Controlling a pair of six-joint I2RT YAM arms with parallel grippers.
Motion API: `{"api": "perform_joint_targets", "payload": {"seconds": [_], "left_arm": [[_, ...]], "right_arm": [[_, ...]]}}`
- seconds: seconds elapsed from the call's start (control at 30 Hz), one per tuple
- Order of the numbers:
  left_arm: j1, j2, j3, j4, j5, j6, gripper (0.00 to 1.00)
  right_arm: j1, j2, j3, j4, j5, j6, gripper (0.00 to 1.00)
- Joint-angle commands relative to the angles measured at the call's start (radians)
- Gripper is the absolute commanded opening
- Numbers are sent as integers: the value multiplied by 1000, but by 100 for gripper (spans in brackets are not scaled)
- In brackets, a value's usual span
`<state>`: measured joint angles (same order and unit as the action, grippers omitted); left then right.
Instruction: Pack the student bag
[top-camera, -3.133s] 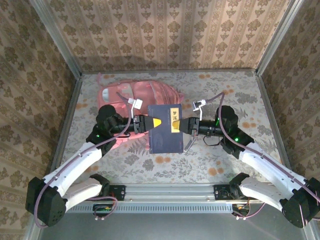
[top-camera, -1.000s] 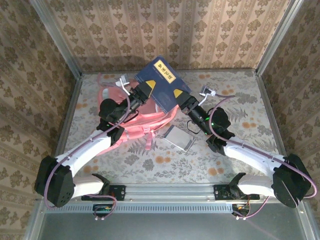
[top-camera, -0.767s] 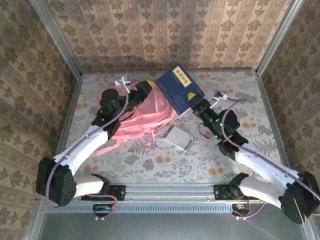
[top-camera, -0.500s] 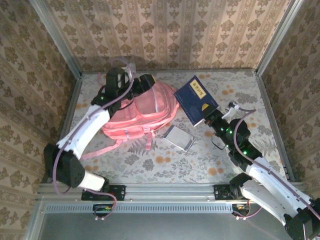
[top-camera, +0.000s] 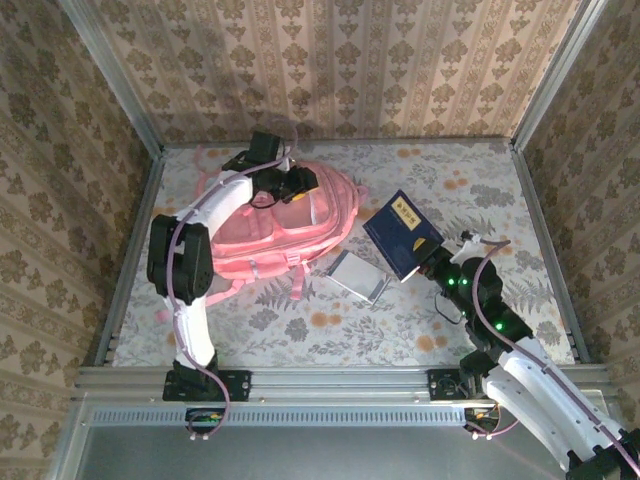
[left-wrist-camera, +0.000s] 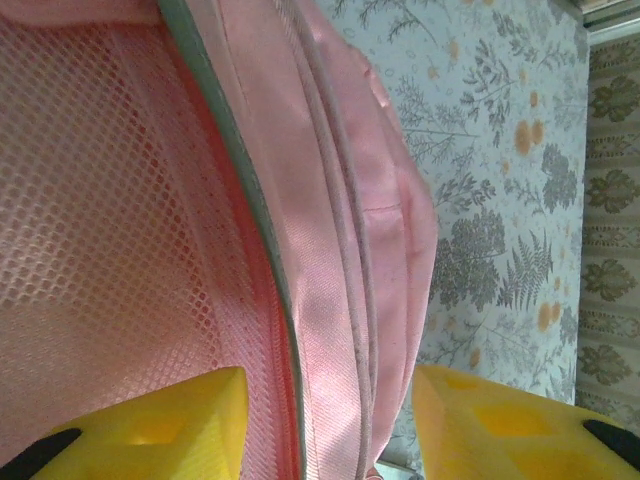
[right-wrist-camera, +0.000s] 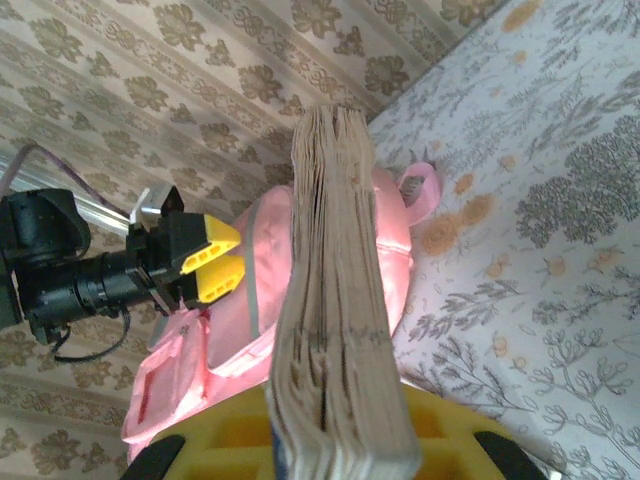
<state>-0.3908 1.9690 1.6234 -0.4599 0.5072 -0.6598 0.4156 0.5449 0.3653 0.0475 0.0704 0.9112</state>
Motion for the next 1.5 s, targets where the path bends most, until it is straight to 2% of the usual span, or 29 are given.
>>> {"api": "perform_joint_targets", "payload": {"seconds": [0.0,0.23,0.47,0.57,0.67,0.73,0.9,1.03,1.27,1.33,1.47], "left_arm": [[9,14,39,14,52,5,47],[6,35,39,52,73,-4,37],[-13,77,52,37,71,28,34],[-21,127,107,-65,27,91,26],[-20,136,125,-100,19,117,11],[-21,118,137,-135,2,153,0],[-20,-14,187,-282,-82,302,0],[-13,-182,118,-304,-89,349,0],[-13,-472,-39,-339,-131,407,0],[-10,-526,-81,-320,-119,404,0],[-7,-542,-109,-331,-50,416,0]], "right_arm": [[-10,-25,-27,19,-24,-15,0],[-21,-10,-45,40,-50,2,0],[-24,5,-52,55,-59,8,0],[-27,20,-49,59,-60,8,0],[-28,34,-49,79,-69,7,0],[-29,39,-40,78,-70,0,0],[-31,73,38,0,-66,-83,0],[-43,142,131,-50,-93,-145,0],[-93,299,293,-66,-256,-173,0],[-97,369,329,-31,-351,-134,0],[-81,540,371,175,-598,15,0]]}}
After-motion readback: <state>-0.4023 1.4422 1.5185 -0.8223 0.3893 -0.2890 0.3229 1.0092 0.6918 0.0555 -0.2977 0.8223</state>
